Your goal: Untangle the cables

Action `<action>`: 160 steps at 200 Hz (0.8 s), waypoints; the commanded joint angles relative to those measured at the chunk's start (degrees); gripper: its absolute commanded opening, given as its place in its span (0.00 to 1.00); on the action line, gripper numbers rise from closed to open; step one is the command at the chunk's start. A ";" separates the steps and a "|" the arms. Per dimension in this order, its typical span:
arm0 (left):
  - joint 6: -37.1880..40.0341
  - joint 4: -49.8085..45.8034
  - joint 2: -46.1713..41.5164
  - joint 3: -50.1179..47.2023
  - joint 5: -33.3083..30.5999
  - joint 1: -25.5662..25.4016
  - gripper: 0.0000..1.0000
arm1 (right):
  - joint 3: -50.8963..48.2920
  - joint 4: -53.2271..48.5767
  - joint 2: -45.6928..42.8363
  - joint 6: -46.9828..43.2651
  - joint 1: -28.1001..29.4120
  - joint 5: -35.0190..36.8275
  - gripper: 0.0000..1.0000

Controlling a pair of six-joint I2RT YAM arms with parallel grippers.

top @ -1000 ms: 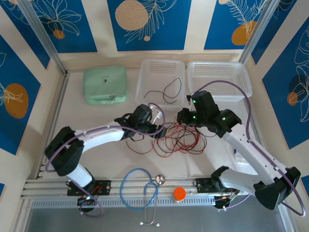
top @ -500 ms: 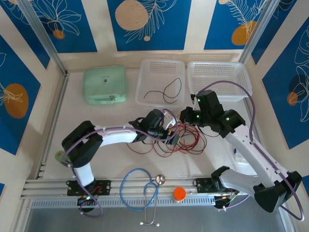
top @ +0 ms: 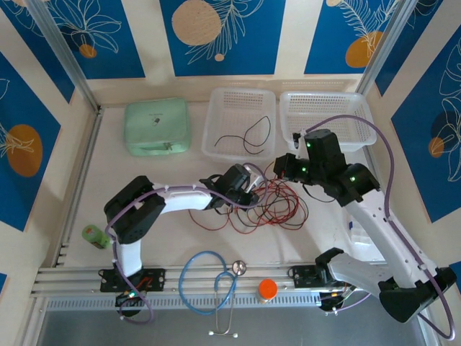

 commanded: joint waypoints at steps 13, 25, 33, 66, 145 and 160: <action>0.14 -3.31 1.52 1.57 -5.27 -0.45 0.00 | 4.52 -2.73 -1.13 -2.53 -1.14 -1.17 0.00; -0.20 -3.75 1.69 1.44 -6.40 -0.45 0.00 | 6.12 -3.37 -1.22 -3.09 -1.50 -1.03 0.00; -0.38 -4.13 1.67 1.31 -7.23 -0.45 0.00 | 7.19 -3.88 -1.31 -3.47 -1.73 -0.87 0.00; -0.95 -7.16 1.81 1.22 -11.17 -0.45 0.00 | 12.78 -5.93 -1.04 -5.63 -2.82 -0.03 0.00; -2.93 -9.68 0.95 -2.17 -14.83 -0.28 0.00 | 29.23 -9.89 2.96 -12.13 -7.66 3.03 0.00; -3.05 -9.75 0.48 -2.86 -15.22 -0.21 0.00 | 32.60 -10.06 4.31 -13.54 -9.04 3.36 0.00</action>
